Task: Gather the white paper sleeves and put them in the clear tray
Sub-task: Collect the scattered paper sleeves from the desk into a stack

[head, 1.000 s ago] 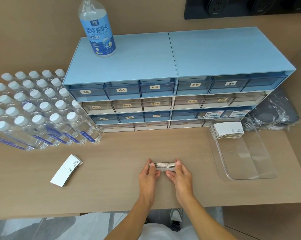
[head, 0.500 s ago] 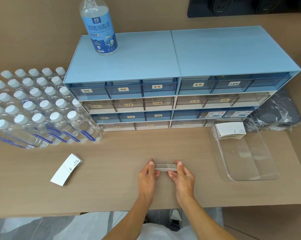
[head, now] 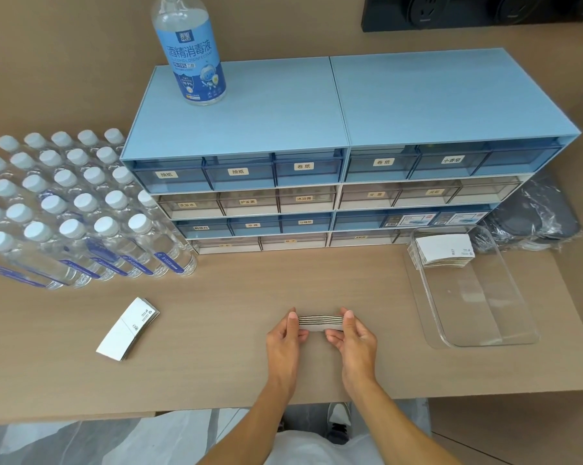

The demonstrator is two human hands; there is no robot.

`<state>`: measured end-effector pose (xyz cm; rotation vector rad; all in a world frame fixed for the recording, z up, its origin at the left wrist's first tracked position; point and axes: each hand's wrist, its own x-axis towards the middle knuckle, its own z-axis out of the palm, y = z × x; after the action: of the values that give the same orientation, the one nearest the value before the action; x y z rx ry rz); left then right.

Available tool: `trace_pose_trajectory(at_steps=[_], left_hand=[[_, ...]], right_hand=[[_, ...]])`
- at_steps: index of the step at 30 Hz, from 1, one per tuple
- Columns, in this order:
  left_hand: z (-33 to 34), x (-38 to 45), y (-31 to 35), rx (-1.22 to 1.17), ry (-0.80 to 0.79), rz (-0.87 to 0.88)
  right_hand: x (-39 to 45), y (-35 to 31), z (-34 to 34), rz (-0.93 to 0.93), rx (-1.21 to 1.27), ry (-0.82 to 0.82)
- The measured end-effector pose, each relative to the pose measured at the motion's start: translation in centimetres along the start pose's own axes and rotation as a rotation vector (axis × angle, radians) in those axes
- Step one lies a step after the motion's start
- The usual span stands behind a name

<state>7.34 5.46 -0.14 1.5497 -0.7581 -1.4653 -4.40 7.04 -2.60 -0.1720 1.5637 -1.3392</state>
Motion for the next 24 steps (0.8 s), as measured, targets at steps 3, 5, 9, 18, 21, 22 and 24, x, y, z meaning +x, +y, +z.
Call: trace_pose_trajectory(at_steps=[3, 5, 9, 18, 21, 22, 24], left_hand=[[0.1, -0.1, 0.1, -0.013, -0.008, 0.026], [-0.1, 0.1, -0.1, 0.000, -0.017, 0.033], [-0.4, 0.3, -0.3, 0.018, -0.041, 0.027], [-1.4, 0.9, -0.8, 0.094, -0.114, -0.080], [-1.7, 1.1, -0.8, 0.179, -0.164, -0.113], [-1.7, 1.2, -0.8, 0.180, -0.170, -0.120], [-1.8, 1.1, -0.6, 0.177, -0.151, -0.115]], right_hand=[[0.0, -0.1, 0.3, -0.022, 0.005, -0.015], [0.1, -0.1, 0.4, -0.010, 0.007, -0.028], [0.0, -0.2, 0.2, 0.001, 0.015, -0.024], [0.6, -0.1, -0.2, -0.002, 0.024, -0.037], [0.6, -0.1, -0.5, 0.004, 0.051, -0.086], [0.6, 0.0, -0.7, 0.005, 0.050, -0.120], [0.5, 0.0, -1.2, -0.002, -0.003, -0.183]])
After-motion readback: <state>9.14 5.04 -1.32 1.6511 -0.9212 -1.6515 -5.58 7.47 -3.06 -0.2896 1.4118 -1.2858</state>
